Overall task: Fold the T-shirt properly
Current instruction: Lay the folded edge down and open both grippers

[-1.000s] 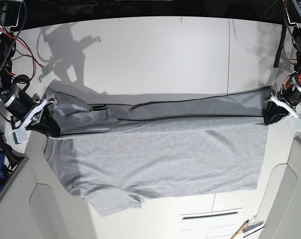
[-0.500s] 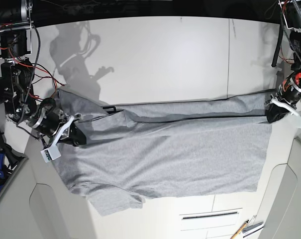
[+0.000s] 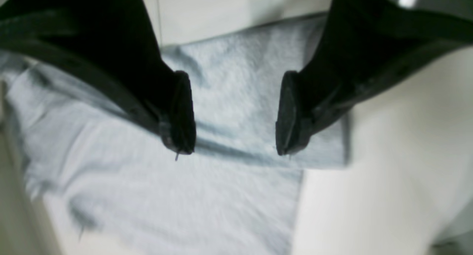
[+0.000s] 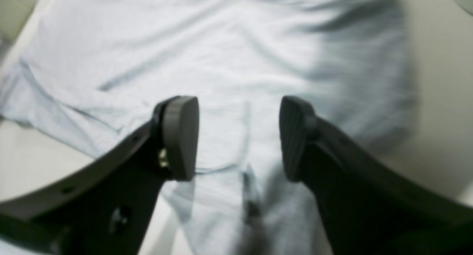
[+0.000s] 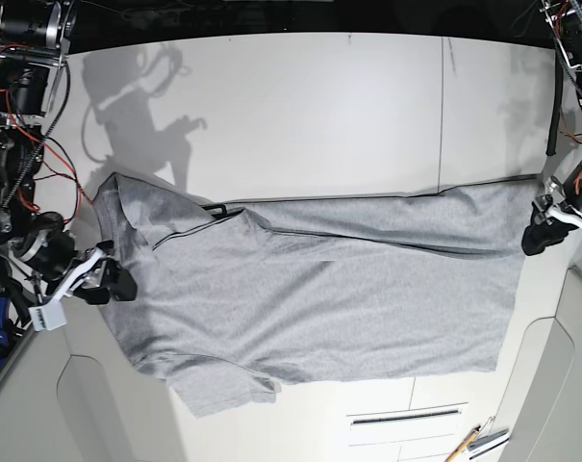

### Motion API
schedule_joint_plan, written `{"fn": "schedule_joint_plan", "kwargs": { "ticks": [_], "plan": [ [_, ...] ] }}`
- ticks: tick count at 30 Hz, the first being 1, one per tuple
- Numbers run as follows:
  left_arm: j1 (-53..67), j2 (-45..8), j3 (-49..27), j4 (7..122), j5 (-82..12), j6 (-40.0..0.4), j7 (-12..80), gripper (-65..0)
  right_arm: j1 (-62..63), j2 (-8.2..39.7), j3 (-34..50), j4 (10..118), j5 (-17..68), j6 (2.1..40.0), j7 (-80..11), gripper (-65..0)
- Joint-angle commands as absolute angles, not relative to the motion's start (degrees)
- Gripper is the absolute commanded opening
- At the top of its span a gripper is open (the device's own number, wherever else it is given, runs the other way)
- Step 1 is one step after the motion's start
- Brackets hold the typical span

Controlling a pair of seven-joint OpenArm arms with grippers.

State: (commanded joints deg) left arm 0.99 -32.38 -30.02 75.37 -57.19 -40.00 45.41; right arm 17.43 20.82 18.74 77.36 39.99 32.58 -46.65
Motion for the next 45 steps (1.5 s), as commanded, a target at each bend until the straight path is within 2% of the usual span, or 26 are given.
{"fn": "schedule_joint_plan", "kwargs": {
  "ticks": [4,9,13,16,18,21,22,27,35,42,45],
  "plan": [
    [2.52,-32.36,-33.39,75.37,-59.35,-40.0,49.15,-27.2,15.14,20.84,27.2,77.34,40.64,32.58,-49.36,-30.8],
    [7.88,-31.51,-33.41,75.37,-54.06,-40.0,42.04,-27.2,7.6,21.08,30.65,77.34,42.65,32.58,-49.15,-30.8],
    [9.5,-29.93,-33.41,75.37,-52.71,-40.0,40.75,-26.6,1.69,21.08,30.63,77.3,42.5,32.58,-45.15,-30.7],
    [10.52,-29.5,-33.41,75.37,-52.18,-40.0,40.91,-17.4,-1.19,20.91,30.63,77.3,42.54,32.58,-44.6,-30.7],
    [10.83,-29.45,-33.41,75.13,-51.62,-40.0,40.91,-17.3,-1.83,20.78,30.61,76.93,42.68,32.82,-44.77,-29.8],
    [10.79,-29.36,-33.41,74.26,-51.2,-40.0,40.8,-17.3,-1.52,20.78,30.61,75.92,44.51,32.82,-44.58,-21.6],
    [10.81,-29.34,-33.41,73.95,-51.2,-40.0,40.56,-17.3,-1.45,20.78,30.61,75.88,45.08,32.82,-44.6,-20.9],
    [10.61,-29.21,-33.39,71.46,-51.2,-40.0,40.14,-17.3,-1.43,20.78,28.73,75.88,45.43,32.82,-44.6,-20.9],
    [10.5,-27.49,-33.32,70.81,-52.1,-40.0,40.51,-17.4,-1.41,20.73,20.47,75.88,47.22,32.77,-43.03,-20.9],
    [10.46,-27.33,-29.26,70.81,-52.9,-40.0,40.49,-17.5,-0.6,16.43,19.59,75.88,44.86,32.8,-42.83,-21.1],
    [10.28,-27.33,-28.14,70.81,-52.86,-40.0,40.42,-17.9,-0.45,16.19,19.59,75.88,43.27,32.77,-41.3,-21.2]
  ]
}}
